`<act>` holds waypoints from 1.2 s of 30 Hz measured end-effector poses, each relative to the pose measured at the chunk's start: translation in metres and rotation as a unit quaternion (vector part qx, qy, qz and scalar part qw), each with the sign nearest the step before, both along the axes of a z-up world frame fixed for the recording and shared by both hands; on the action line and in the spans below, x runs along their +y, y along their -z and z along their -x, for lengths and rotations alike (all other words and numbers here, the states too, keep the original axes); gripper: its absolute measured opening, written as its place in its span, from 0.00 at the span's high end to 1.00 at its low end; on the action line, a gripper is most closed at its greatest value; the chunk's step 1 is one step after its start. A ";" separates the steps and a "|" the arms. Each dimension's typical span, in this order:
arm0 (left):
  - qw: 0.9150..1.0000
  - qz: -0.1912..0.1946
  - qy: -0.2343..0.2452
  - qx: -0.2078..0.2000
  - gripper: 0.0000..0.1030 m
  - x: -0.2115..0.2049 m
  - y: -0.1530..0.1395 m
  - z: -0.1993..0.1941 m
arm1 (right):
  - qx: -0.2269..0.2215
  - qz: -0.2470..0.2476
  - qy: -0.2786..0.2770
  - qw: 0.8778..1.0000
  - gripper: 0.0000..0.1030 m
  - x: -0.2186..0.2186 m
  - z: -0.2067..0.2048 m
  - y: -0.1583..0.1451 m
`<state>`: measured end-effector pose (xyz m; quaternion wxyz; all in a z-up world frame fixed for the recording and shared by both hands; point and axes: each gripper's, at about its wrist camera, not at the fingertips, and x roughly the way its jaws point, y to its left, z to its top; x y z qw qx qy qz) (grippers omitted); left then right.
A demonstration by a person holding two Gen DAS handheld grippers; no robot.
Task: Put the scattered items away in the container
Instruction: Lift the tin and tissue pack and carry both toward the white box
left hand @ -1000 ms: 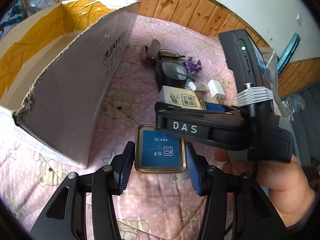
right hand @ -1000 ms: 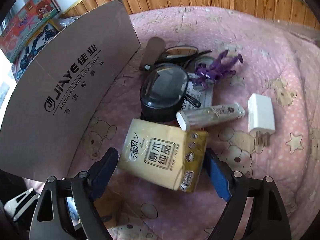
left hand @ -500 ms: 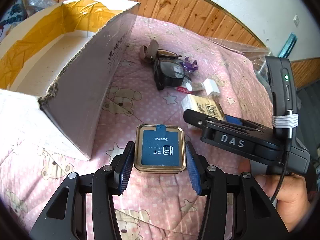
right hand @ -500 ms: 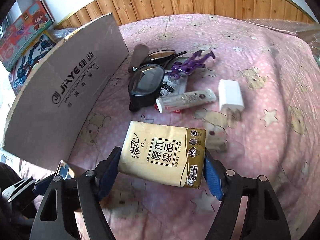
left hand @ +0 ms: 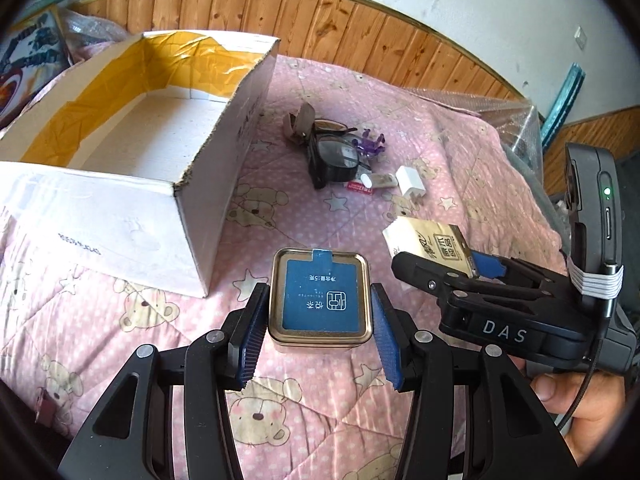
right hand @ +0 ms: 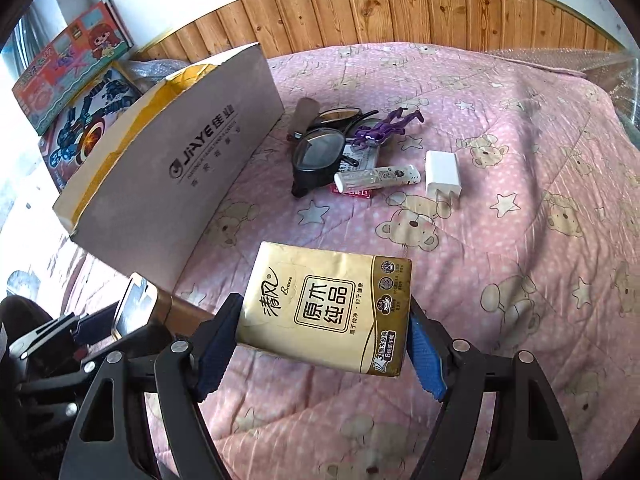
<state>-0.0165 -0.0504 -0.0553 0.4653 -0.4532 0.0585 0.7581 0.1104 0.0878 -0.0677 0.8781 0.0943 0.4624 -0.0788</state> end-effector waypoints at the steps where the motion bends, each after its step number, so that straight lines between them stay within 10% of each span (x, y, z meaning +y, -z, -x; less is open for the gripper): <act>1: 1.000 -0.002 0.000 0.001 0.50 -0.003 -0.002 -0.001 | -0.001 0.000 -0.002 1.000 0.25 0.002 0.003 -0.001; 36: 0.995 -0.094 -0.035 0.017 0.50 -0.048 -0.104 0.061 | -0.093 -0.001 -0.083 0.992 0.25 0.074 -0.003 -0.107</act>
